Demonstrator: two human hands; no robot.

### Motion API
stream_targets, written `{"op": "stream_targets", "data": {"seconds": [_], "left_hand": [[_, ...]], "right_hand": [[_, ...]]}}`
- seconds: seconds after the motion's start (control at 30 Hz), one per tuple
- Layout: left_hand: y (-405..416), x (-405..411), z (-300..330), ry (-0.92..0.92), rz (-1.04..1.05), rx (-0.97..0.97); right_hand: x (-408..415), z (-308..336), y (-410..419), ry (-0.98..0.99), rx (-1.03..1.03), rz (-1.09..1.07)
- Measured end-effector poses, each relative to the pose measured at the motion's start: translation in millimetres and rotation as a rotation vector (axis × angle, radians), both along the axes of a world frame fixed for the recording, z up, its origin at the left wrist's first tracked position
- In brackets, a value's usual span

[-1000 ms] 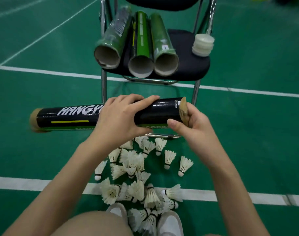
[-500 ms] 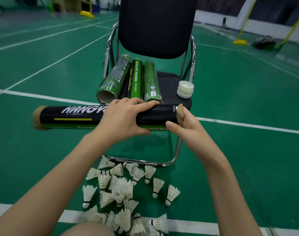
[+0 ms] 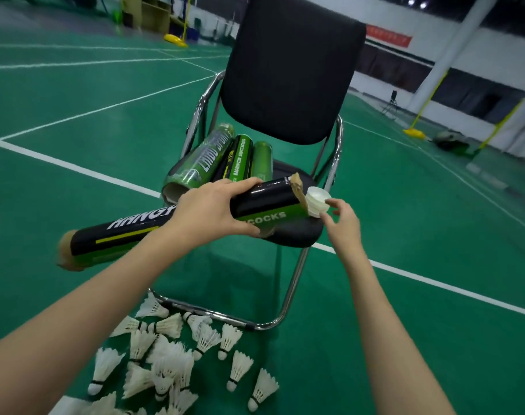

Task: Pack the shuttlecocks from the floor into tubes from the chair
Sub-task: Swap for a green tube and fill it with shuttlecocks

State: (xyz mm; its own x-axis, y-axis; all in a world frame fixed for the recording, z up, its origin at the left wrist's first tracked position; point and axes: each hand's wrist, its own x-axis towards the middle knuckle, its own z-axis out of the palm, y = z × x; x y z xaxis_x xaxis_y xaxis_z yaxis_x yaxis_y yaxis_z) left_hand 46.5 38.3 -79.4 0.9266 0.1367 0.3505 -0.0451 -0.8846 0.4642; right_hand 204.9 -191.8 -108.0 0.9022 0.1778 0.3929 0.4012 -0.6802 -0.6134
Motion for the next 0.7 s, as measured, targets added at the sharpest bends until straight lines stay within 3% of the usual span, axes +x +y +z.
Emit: {"op": "stream_targets", "data": {"seconds": [0.2,0.37,0.57,0.7], "left_hand": [[-4.6,17.5,6.6,-0.002,0.051,0.065],[-4.0,21.2,4.7,-0.019,0.059,0.037],[-5.3,17.7,2.5,-0.021,0.047,0.022],[-3.5,13.8,-6.6,-0.007,0.034,-0.013]], "right_hand": [[55.8,-9.0,6.3,-0.038,-0.331,-0.069],[67.3,-12.0,11.6,-0.092,-0.346,-0.147],[72.9,-13.4,20.2,-0.127,-0.524,-0.139],[73.0,-11.7,27.0,-0.102,-0.465,-0.186]]}}
